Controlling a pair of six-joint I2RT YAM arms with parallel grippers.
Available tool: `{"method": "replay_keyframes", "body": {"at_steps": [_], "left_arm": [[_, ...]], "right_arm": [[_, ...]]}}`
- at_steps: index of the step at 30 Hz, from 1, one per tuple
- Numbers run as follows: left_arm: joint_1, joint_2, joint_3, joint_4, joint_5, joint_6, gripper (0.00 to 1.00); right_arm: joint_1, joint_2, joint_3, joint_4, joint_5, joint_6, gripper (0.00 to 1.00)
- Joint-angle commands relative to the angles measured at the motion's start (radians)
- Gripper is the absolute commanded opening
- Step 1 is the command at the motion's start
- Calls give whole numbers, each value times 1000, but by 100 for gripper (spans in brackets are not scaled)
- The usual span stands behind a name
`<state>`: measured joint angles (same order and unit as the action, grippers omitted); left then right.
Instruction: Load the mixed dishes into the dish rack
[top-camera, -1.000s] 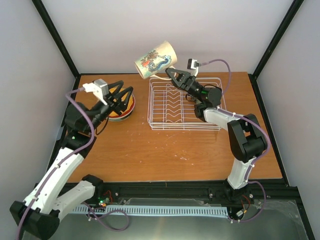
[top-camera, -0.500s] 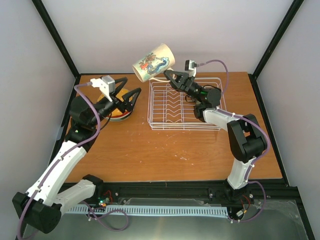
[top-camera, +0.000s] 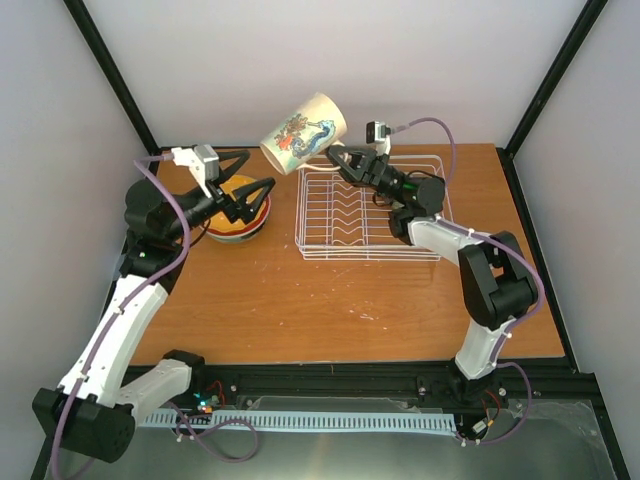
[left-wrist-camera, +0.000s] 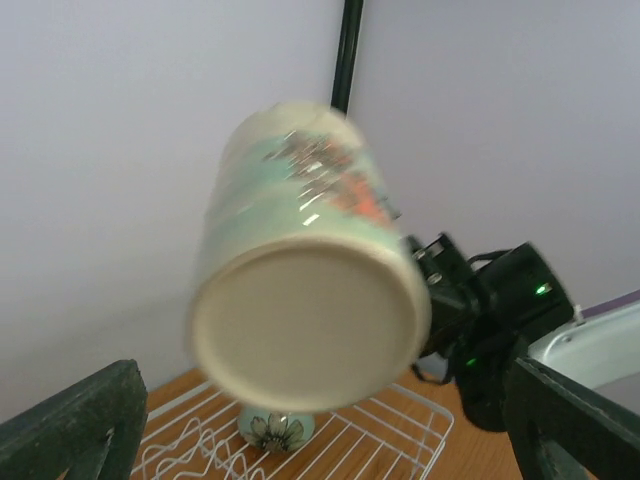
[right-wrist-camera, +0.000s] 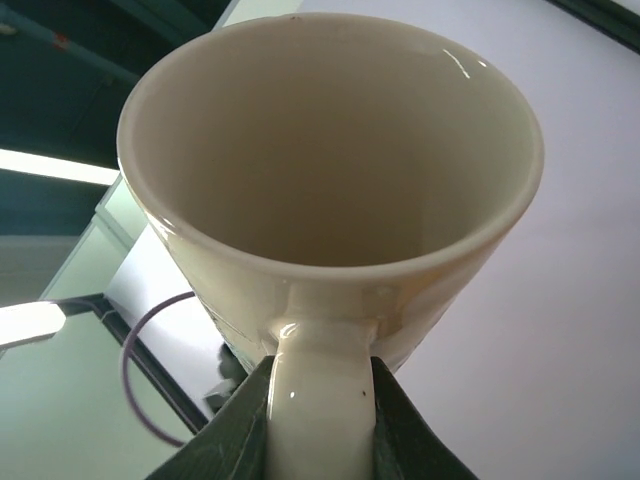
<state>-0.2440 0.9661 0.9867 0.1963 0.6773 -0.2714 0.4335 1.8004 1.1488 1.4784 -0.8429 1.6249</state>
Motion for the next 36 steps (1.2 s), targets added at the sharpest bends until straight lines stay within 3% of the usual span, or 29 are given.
{"method": "replay_keyframes", "body": {"at_steps": [1,6,15,30,36], "left_arm": [[87,21,25,29,136,-42,99],[182,83,10,217,370,-228,100],[183,168,-27,628,533,-592,100],[181,143,-30,674,481,-697,100],[164,144,-33,601,435,-651,100]], "right_arm": [[7,-122,17,199,1,23,3],[9,-141,16,199,-13,33,3],[13,-121,-1,198,-7,-22,3],[30,-84,11,193,0,-90,3],[40,-96,11,184,8,-131,3]]}}
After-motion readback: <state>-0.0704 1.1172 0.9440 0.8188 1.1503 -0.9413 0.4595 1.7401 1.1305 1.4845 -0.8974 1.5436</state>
